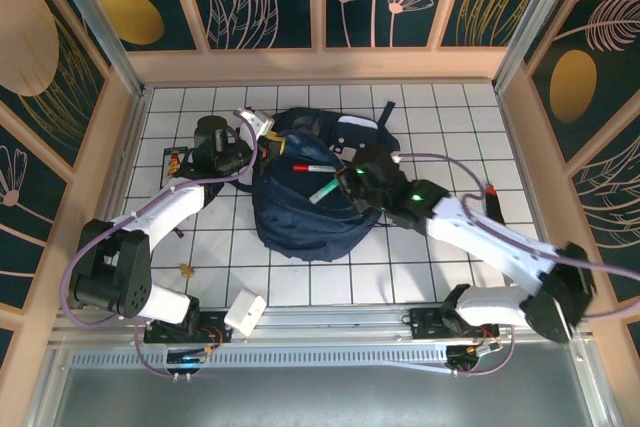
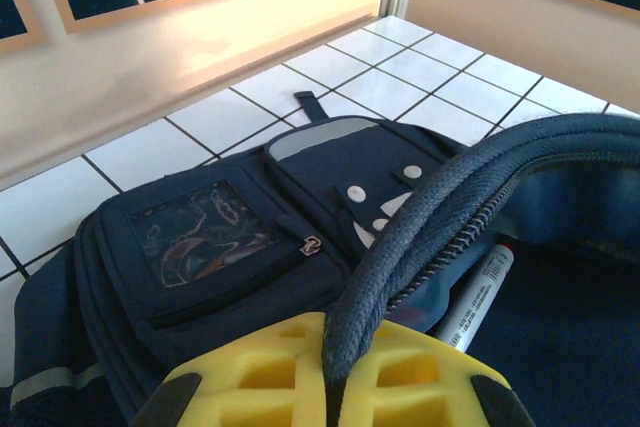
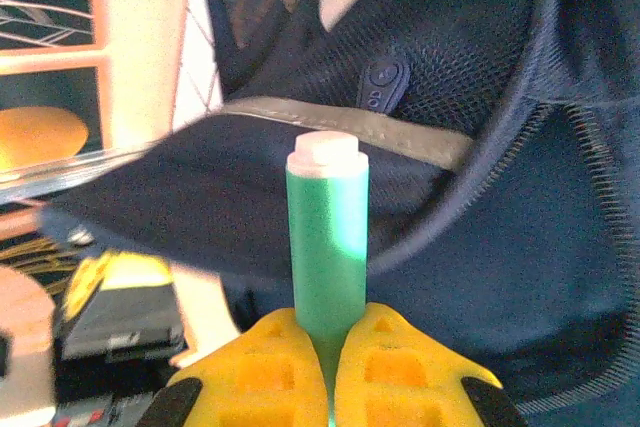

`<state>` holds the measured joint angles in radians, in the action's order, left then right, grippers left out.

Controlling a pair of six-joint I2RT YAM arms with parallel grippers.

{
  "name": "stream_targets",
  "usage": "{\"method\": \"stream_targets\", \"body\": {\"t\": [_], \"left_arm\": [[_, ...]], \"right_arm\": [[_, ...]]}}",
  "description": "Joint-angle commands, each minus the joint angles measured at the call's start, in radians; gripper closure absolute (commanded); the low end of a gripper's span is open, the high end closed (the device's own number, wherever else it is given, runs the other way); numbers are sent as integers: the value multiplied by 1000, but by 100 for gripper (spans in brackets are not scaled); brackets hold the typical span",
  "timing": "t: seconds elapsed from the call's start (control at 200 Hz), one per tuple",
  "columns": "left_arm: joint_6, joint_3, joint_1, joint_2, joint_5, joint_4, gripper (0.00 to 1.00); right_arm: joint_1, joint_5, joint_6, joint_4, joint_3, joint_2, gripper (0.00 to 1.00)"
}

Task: Pack the student bag
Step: Place the pen in the student bag.

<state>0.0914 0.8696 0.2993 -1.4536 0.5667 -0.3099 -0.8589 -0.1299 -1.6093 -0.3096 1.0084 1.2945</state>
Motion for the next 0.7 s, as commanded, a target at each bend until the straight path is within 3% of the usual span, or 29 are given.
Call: {"method": "stream_targets", "body": {"t": [0.0,0.055,0.175,0.295,0.455,0.575,0.691], "left_arm": [[-26,22,-9,22,15,-38,100],[-24,9,-10,30,12,-36,100],[-42,-19,-10,51,2,-58,100],[-52,-28,-10,61,-4,-58,100],[-61,-44,-10,53,5,-75,100],[-82,-57,-11,41,8,-97,100],[-100,-59,-10,32,10,-115,100]], "right_arm": [[4,-32,-211,120,71,164,100],[35,-6,-253,204,74,232,99],[82,80,-260,386,96,329,60],[45,-38,-178,143,160,253,28],[23,-27,-239,113,-53,57,28],[-18,-102,-179,-27,-43,33,32],[-53,-120,-111,-35,-38,43,36]]}}
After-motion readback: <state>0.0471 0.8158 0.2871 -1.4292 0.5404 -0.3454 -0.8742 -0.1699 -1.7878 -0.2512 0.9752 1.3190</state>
